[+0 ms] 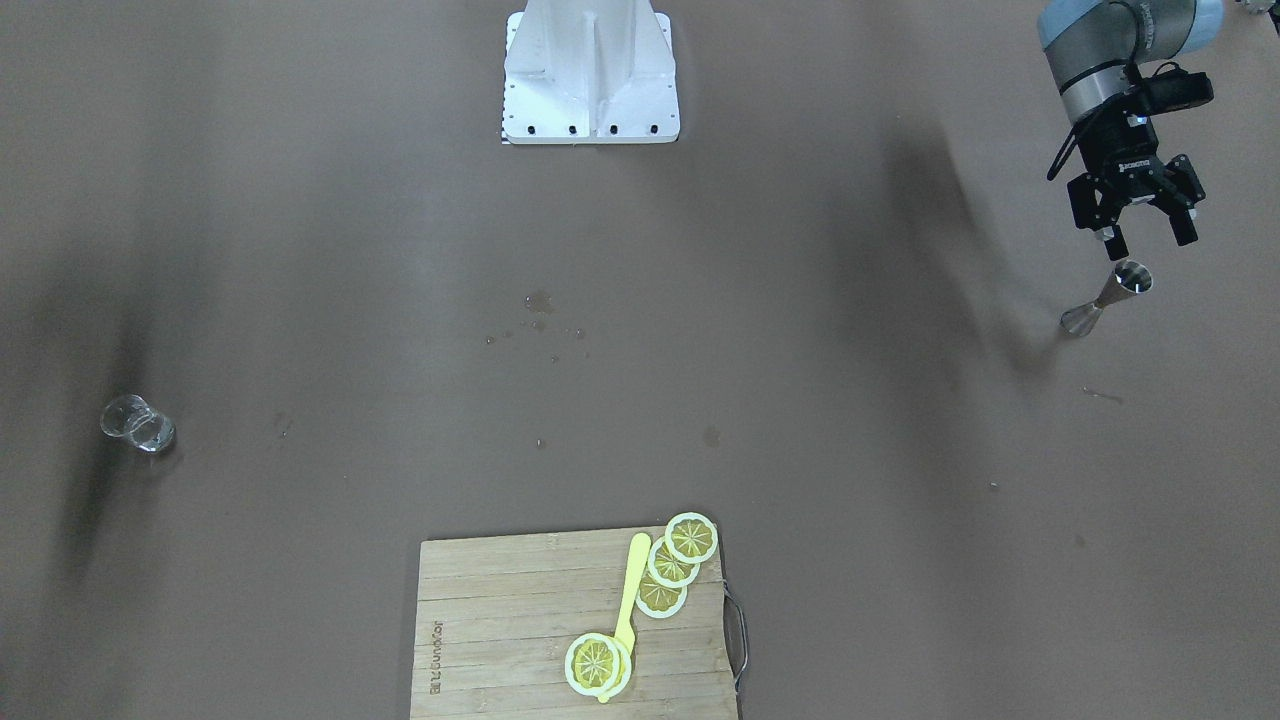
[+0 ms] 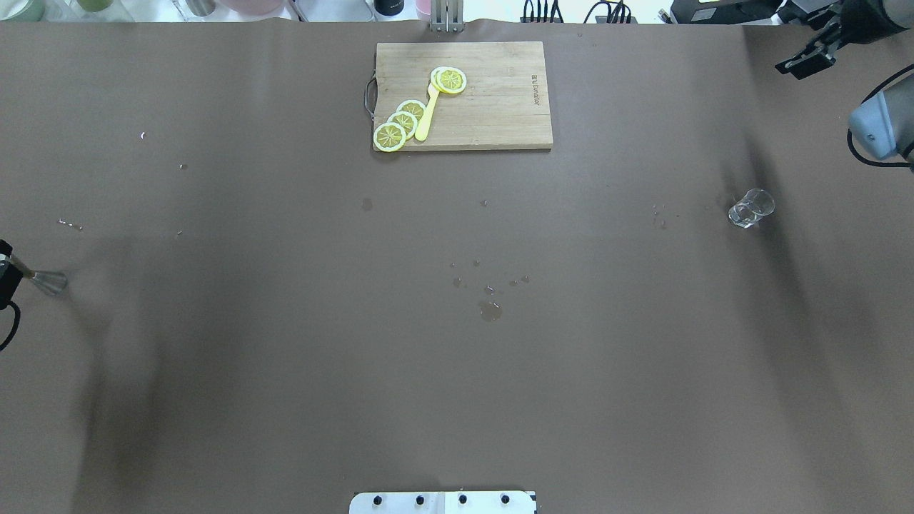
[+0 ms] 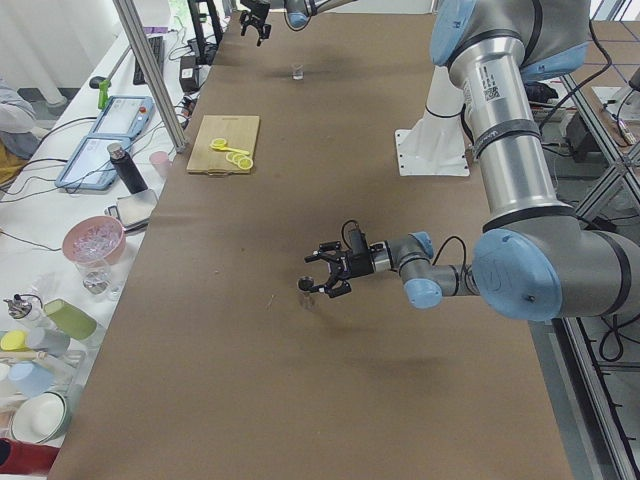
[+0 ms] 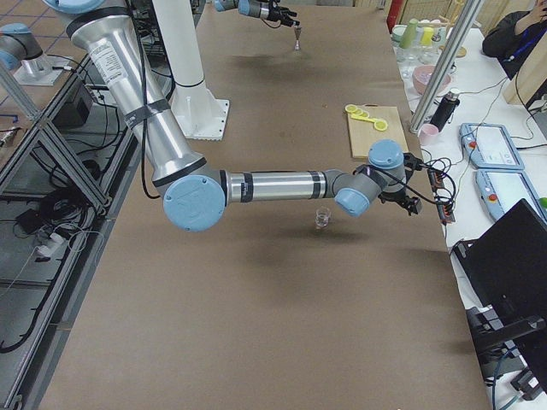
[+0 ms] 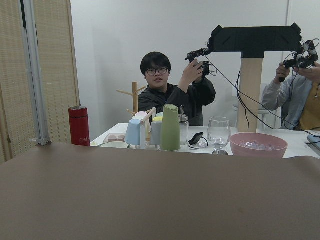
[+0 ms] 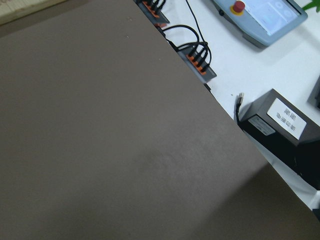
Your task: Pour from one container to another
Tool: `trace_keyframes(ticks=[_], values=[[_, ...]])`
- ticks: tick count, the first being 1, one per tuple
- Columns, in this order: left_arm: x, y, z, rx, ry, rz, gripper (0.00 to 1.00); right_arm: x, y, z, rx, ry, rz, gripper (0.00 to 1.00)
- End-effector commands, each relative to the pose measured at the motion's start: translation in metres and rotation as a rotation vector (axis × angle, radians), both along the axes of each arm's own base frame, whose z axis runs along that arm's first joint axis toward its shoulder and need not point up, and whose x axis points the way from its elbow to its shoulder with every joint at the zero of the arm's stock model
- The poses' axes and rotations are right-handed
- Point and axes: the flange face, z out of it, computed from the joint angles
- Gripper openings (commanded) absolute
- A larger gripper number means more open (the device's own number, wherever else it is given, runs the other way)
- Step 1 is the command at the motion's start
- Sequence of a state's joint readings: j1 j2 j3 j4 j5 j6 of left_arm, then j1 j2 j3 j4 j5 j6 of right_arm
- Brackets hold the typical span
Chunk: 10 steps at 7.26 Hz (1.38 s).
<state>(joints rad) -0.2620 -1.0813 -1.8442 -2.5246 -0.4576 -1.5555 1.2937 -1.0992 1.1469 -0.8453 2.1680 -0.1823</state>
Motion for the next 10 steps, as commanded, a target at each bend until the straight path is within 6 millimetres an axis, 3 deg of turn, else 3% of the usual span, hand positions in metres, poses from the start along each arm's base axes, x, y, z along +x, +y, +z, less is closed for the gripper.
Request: trace_keyframes(ticks=[1, 2, 3, 4, 5, 6, 7, 8, 9, 10], values=[[0.009, -0.027, -0.064, -0.001, -0.046, 0.075, 0.99, 0.042, 0.003, 0.011, -0.196, 0.059, 0.064, 1.0], [0.018, -0.049, -0.087, 0.007, -0.054, 0.094, 0.99, 0.066, 0.022, 0.023, -0.263, 0.067, 0.089, 1.0], [0.018, -0.084, -0.116, 0.004, -0.046, 0.135, 0.99, 0.086, 0.051, 0.03, -0.314, 0.062, 0.104, 1.0], [0.012, -0.122, -0.14, 0.01, -0.05, 0.185, 0.99, 0.105, 0.063, 0.017, -0.426, 0.079, 0.129, 1.0], [-0.002, -0.138, -0.142, -0.01, -0.086, 0.239, 0.99, 0.111, 0.076, 0.005, -0.542, 0.103, 0.134, 1.0], [-0.009, -0.165, -0.143, -0.038, -0.034, 0.305, 0.99, 0.124, 0.084, 0.013, -0.656, 0.121, 0.151, 1.0], [-0.038, -0.211, -0.122, -0.114, 0.018, 0.402, 0.99, 0.134, 0.098, 0.038, -0.767, 0.135, 0.168, 1.0], [-0.062, -0.245, -0.108, -0.149, 0.024, 0.505, 0.99, 0.148, 0.118, 0.065, -0.839, 0.122, 0.202, 1.0], [-0.093, -0.26, -0.086, -0.165, -0.028, 0.635, 0.99, 0.154, 0.145, 0.099, -0.937, 0.049, 0.221, 1.0], [-0.154, -0.268, -0.044, -0.183, -0.092, 0.779, 0.99, 0.161, 0.161, 0.114, -0.987, -0.015, 0.226, 1.0]])
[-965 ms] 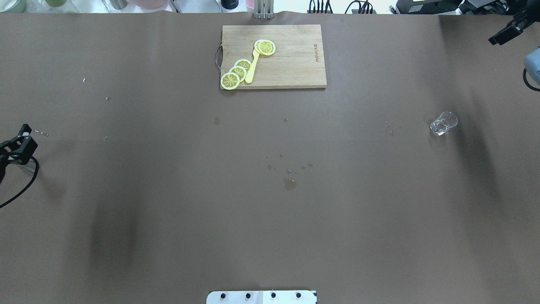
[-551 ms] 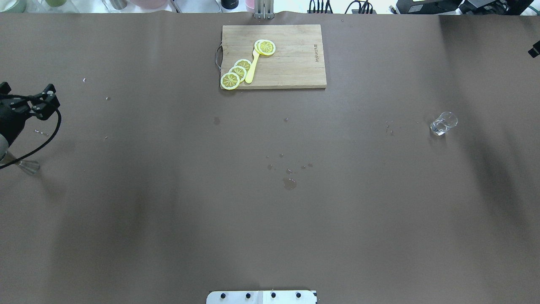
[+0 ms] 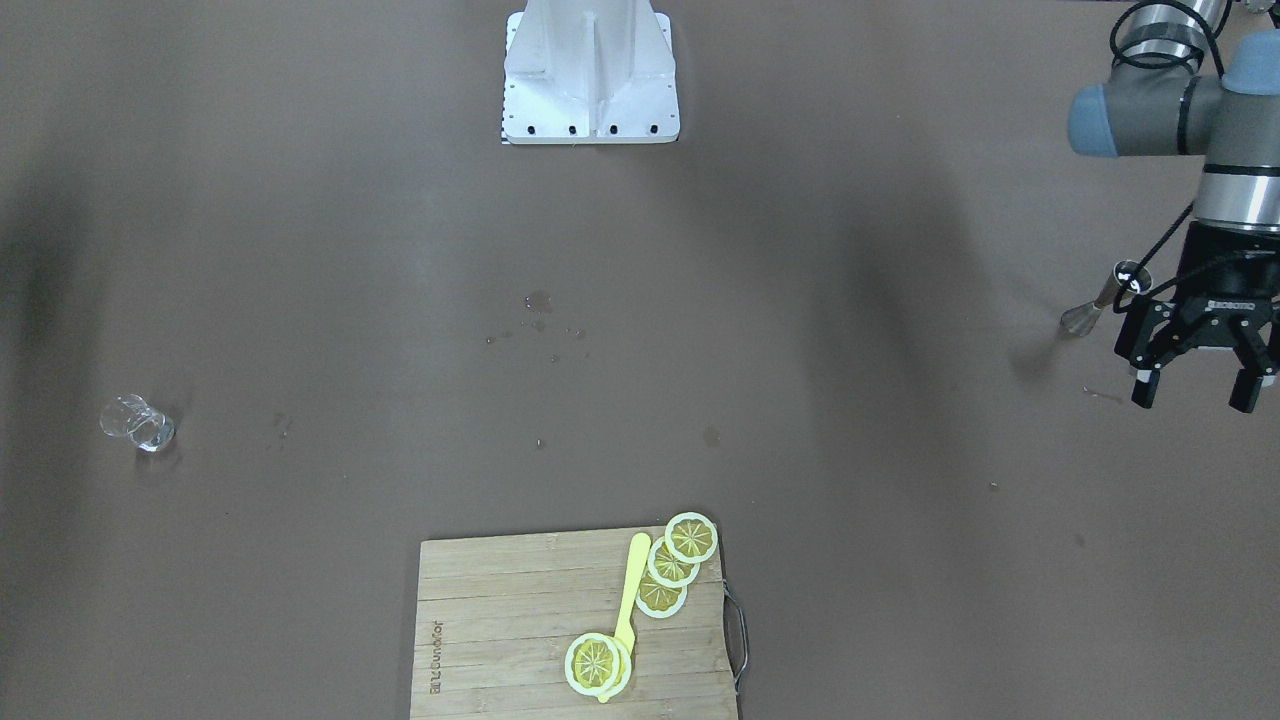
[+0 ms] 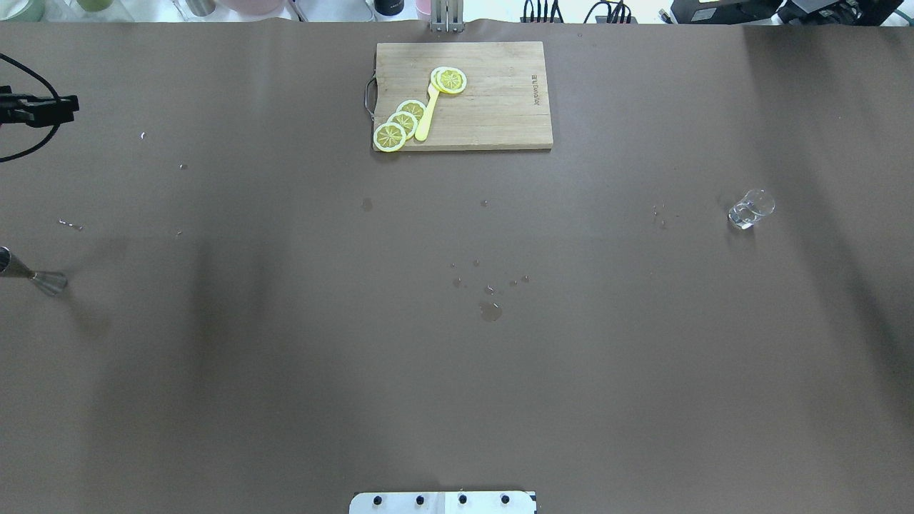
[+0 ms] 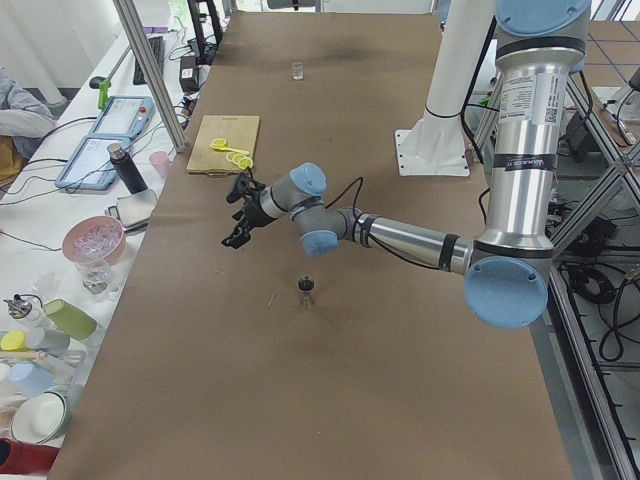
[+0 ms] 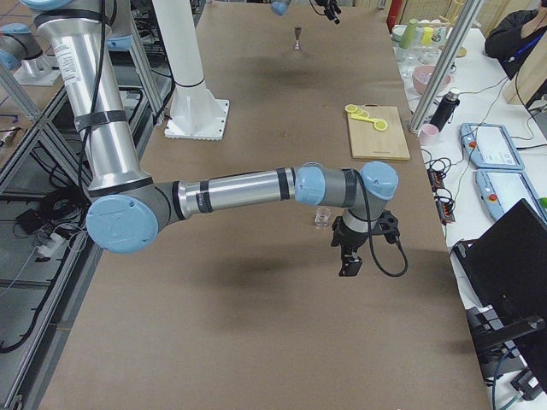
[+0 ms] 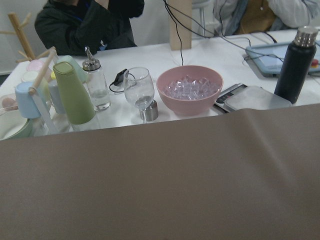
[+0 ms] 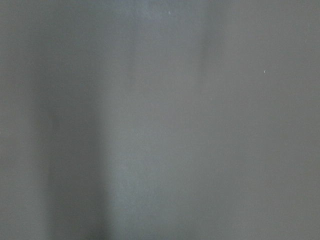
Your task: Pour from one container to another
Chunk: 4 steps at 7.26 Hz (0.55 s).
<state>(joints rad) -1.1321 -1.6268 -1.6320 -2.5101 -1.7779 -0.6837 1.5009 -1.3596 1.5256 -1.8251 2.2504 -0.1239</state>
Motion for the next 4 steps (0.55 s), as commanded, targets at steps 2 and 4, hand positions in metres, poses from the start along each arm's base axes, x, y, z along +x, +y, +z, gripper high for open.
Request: trace_keyframes(ticks=[2, 4], values=[[-0.135, -0.017, 0.112, -0.224, -0.085, 0.281, 0.99, 0.012, 0.032, 0.032, -0.131, -0.082, 0.11, 1.0], [-0.176, -0.005, 0.143, -0.433, 0.042, 0.275, 0.99, 0.013, 0.03, 0.039, -0.087, -0.05, 0.152, 1.0]])
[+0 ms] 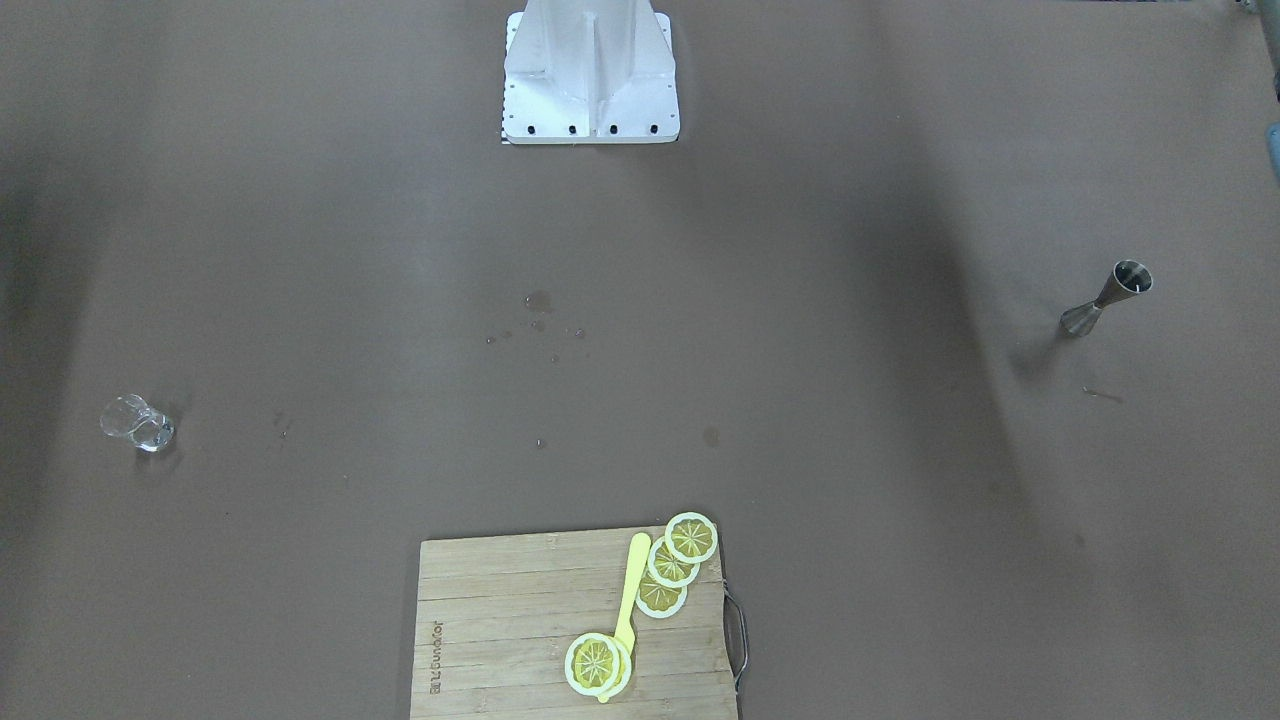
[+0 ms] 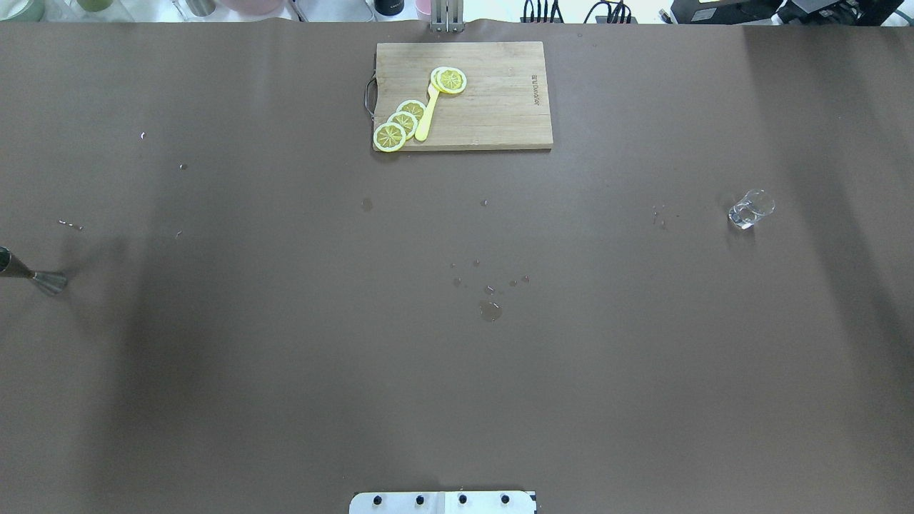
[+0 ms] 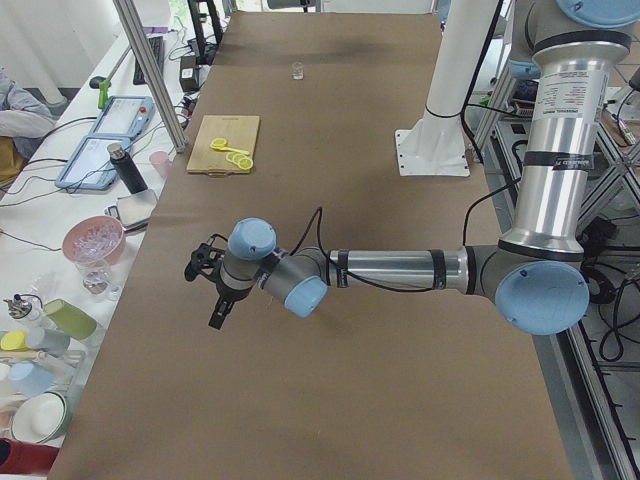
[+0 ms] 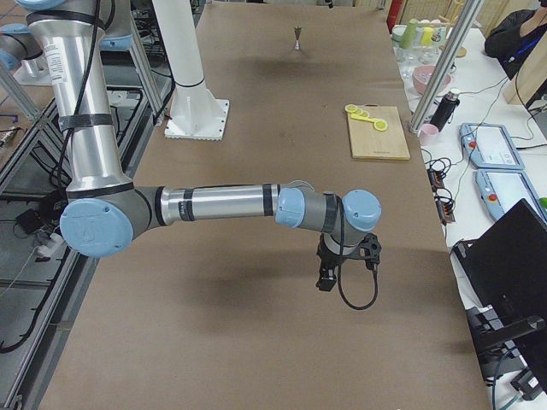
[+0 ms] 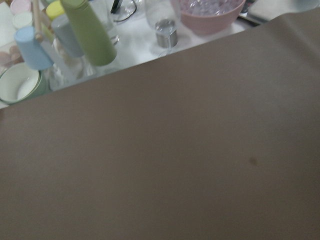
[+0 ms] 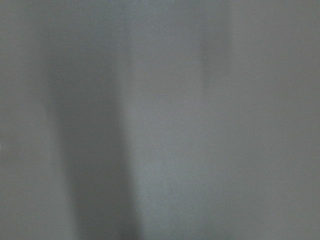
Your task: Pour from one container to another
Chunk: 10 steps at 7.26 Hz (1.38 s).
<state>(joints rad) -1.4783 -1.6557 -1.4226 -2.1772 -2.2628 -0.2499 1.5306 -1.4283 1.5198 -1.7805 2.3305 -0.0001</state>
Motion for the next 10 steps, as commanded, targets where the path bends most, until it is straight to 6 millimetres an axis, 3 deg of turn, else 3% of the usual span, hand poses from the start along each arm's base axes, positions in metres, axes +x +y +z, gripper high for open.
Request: trace_keyframes(ticks=[1, 3, 4, 5, 6, 7, 10], values=[[-0.039, 0.016, 0.034, -0.282, 0.086, -0.026, 0.99, 0.001, -0.003, 0.023, 0.072, 0.02, 0.021, 1.0], [-0.042, 0.036, 0.042, -0.443, 0.091, 0.034, 0.99, 0.0, -0.013, 0.044, 0.158, 0.039, 0.017, 1.0], [-0.037, 0.058, 0.036, -0.551, 0.142, 0.042, 0.99, 0.0, -0.013, 0.043, 0.185, 0.039, 0.016, 1.0], [-0.034, 0.063, 0.035, -0.579, 0.162, 0.047, 0.99, -0.007, -0.016, 0.04, 0.193, 0.037, 0.001, 1.0], [-0.034, 0.063, 0.032, -0.568, 0.162, 0.049, 0.99, -0.015, -0.032, 0.018, 0.223, 0.028, -0.007, 1.0], [-0.035, 0.064, 0.031, -0.562, 0.158, 0.048, 0.99, -0.016, -0.033, 0.016, 0.223, 0.028, -0.008, 1.0], [-0.041, 0.098, 0.057, -0.505, 0.034, 0.073, 0.99, -0.016, -0.023, 0.026, 0.206, 0.023, -0.01, 1.0]])
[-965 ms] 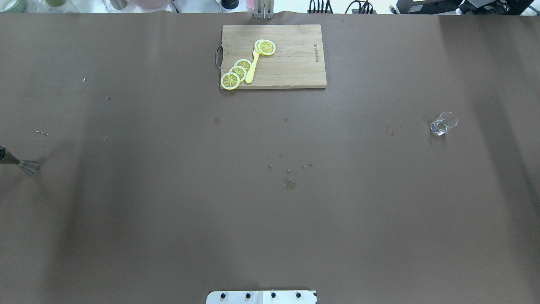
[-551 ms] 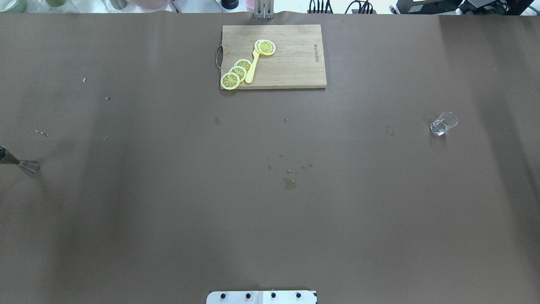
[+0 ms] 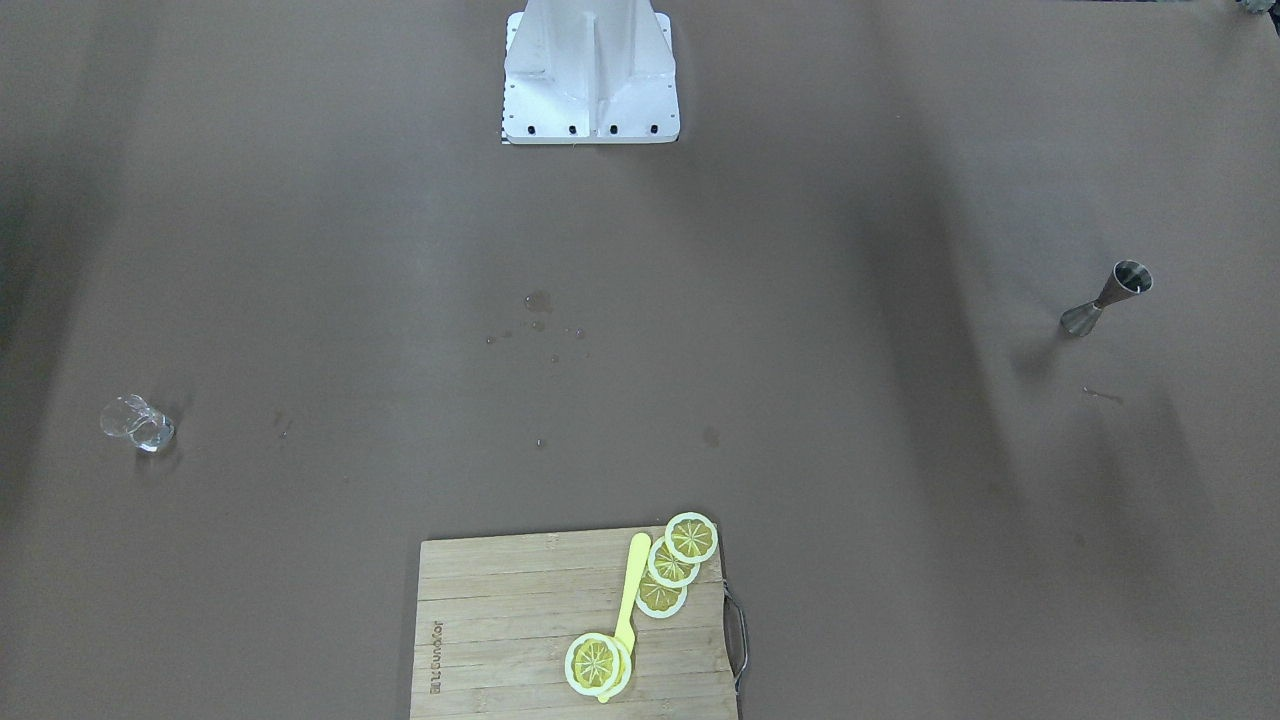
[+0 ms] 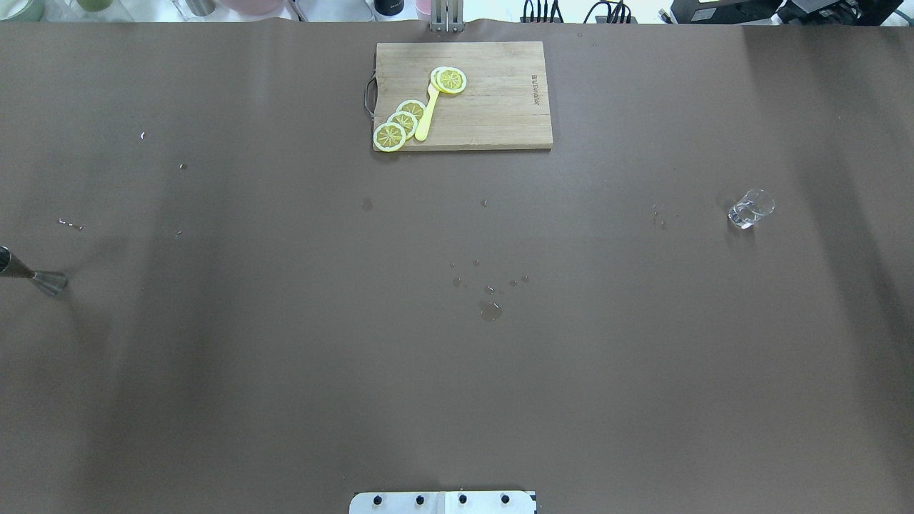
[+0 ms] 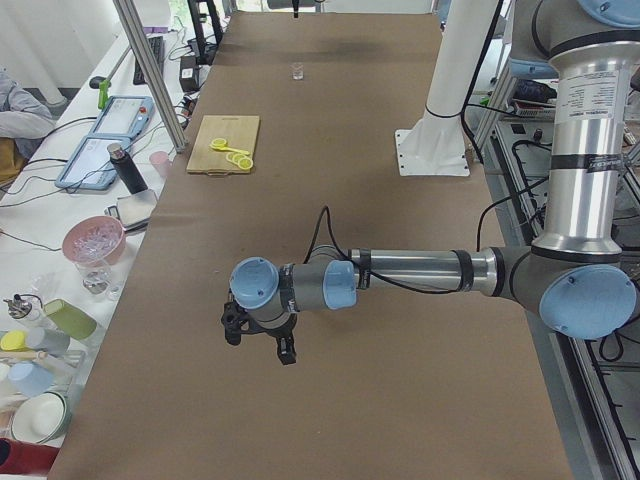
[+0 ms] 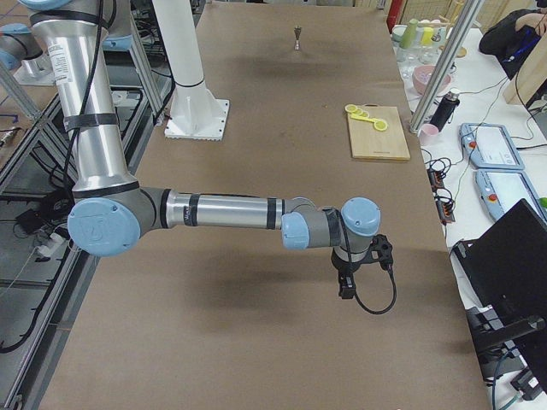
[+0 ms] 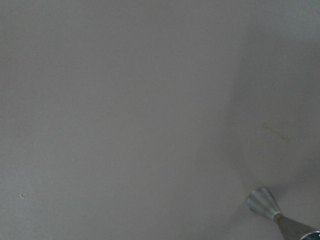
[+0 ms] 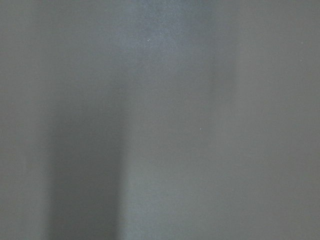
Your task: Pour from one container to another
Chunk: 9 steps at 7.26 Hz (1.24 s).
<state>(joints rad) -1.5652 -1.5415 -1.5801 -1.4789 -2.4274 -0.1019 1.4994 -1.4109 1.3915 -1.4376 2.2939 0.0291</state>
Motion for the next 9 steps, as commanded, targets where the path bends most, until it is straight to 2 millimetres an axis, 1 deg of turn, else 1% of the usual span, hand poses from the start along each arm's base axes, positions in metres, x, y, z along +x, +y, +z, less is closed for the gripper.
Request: trace_keyframes(ticks=[1, 2, 3, 4, 9], values=[[-0.004, 0.025, 0.022, 0.133, -0.074, 0.073, 0.99, 0.0, 0.006, 0.006, -0.014, -0.002, 0.0, 1.0], [-0.004, 0.03, 0.026, 0.189, -0.077, 0.091, 0.99, 0.0, 0.006, 0.006, -0.014, -0.002, 0.0, 1.0], [-0.006, 0.03, 0.034, 0.187, -0.101, 0.094, 0.99, 0.0, 0.006, 0.007, -0.015, 0.002, 0.001, 1.0], [-0.005, 0.028, 0.036, 0.184, -0.101, 0.095, 0.99, 0.0, 0.005, 0.008, -0.015, 0.003, 0.001, 1.0], [-0.006, 0.032, 0.04, 0.173, -0.102, 0.096, 0.99, 0.0, 0.006, 0.009, -0.017, -0.001, -0.001, 1.0]])
